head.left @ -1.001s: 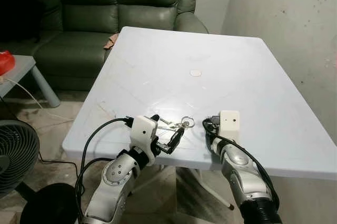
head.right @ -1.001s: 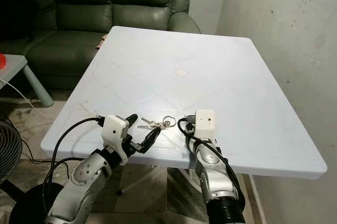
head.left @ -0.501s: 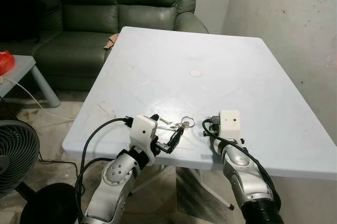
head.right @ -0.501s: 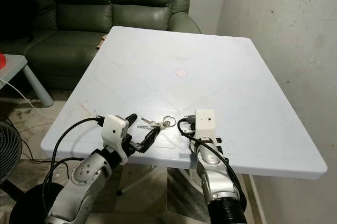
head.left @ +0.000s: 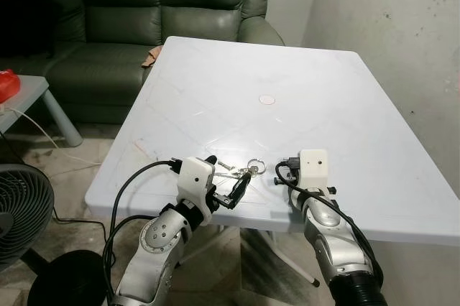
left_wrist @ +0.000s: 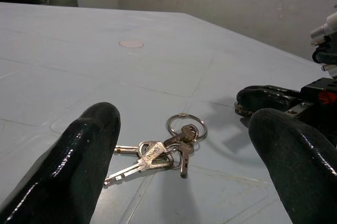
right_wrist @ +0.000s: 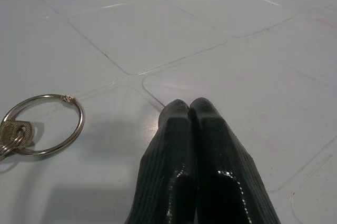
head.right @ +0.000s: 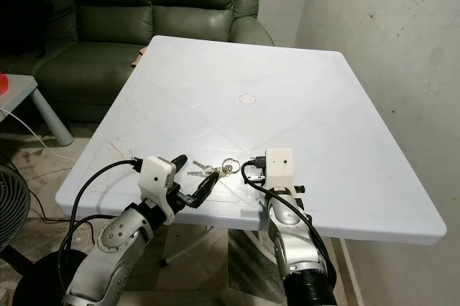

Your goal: Hang keys on a hook

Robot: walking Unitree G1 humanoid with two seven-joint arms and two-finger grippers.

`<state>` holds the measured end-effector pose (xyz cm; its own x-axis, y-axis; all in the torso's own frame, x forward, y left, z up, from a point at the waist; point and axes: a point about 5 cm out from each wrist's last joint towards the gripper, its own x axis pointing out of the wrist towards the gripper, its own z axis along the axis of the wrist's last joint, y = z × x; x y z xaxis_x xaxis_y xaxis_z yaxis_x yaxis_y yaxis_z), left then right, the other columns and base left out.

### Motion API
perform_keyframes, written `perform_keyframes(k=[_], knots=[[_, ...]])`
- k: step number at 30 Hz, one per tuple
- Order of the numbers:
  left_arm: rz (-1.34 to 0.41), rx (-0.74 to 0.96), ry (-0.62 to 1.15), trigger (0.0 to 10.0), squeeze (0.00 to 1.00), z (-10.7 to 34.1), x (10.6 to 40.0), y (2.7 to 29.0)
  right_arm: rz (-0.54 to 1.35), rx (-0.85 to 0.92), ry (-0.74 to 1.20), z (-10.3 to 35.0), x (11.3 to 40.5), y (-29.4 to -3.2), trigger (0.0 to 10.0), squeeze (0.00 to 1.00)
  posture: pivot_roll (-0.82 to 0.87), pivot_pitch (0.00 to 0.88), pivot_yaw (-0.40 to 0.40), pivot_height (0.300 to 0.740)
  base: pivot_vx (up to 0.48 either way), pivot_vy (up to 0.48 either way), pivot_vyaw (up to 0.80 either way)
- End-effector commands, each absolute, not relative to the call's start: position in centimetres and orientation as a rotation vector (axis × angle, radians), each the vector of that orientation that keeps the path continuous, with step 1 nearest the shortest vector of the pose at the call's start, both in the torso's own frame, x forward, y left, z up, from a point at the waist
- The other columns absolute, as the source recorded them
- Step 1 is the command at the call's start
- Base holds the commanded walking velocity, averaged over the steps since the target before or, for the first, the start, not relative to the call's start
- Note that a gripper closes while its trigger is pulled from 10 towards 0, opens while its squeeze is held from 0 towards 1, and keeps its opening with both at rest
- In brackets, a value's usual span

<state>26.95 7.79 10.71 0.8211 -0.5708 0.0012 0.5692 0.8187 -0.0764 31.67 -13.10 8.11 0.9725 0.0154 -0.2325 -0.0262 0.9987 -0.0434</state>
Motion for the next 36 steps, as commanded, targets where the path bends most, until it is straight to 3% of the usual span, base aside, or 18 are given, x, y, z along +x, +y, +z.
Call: perform_keyframes(k=[1, 13, 21, 28, 30, 31, 32, 36], knots=[[-0.613, -0.063, 0.006, 10.0, 0.00, 11.2, 27.1, 7.6, -0.003, -0.035, 0.211, 8.4, 31.7, -13.4, 0.0, 0.00, 0.03, 0.011, -0.043, 0.711, 0.000, 0.000, 0.00], [-0.548, -0.077, -0.043, 10.0, 0.00, 12.6, 28.9, 8.3, -0.055, -0.015, -0.021, 13.2, 32.9, -14.8, 0.0, 0.00, 0.03, 0.000, -0.044, 0.711, 0.000, 0.000, 0.00], [-0.373, -0.107, -0.179, 10.0, 0.00, 17.5, 33.3, 11.3, -0.140, -0.111, -0.191, 18.0, 33.7, -17.1, 0.0, 0.00, 0.02, 0.000, -0.048, 0.711, 0.000, 0.000, 0.00], [-0.283, -0.138, -0.232, 10.0, 0.00, 19.6, 34.7, 13.4, -0.178, -0.069, -0.274, 20.3, 33.0, -18.2, 0.0, 0.00, 0.01, 0.000, -0.044, 0.711, 0.000, 0.000, 0.00], [-0.257, -0.142, -0.249, 10.0, 0.00, 19.9, 34.8, 14.1, -0.177, -0.057, -0.292, 20.7, 32.6, -18.3, 3.1, 0.00, 0.01, 0.000, -0.042, 0.711, 0.000, 0.000, 0.00], [-0.252, -0.152, -0.247, 10.0, 0.00, 19.8, 34.8, 14.3, -0.166, -0.048, -0.295, 20.7, 32.4, -18.3, 9.6, 0.00, 0.01, 0.000, -0.040, 0.711, 0.000, 0.000, 0.00], [-0.250, -0.158, -0.244, 10.0, 0.00, 19.7, 34.7, 14.6, -0.119, -0.009, -0.305, 20.6, 32.1, -18.2, 10.0, 0.00, 0.01, 0.000, -0.040, 0.711, 0.000, 0.000, 0.00], [-0.253, -0.166, -0.227, 10.0, 0.00, 19.0, 34.5, 14.9, -0.008, 0.036, -0.349, 20.1, 31.0, -17.6, 10.0, 0.00, 0.01, 0.000, -0.039, 0.711, 0.000, 0.000, 0.00]])
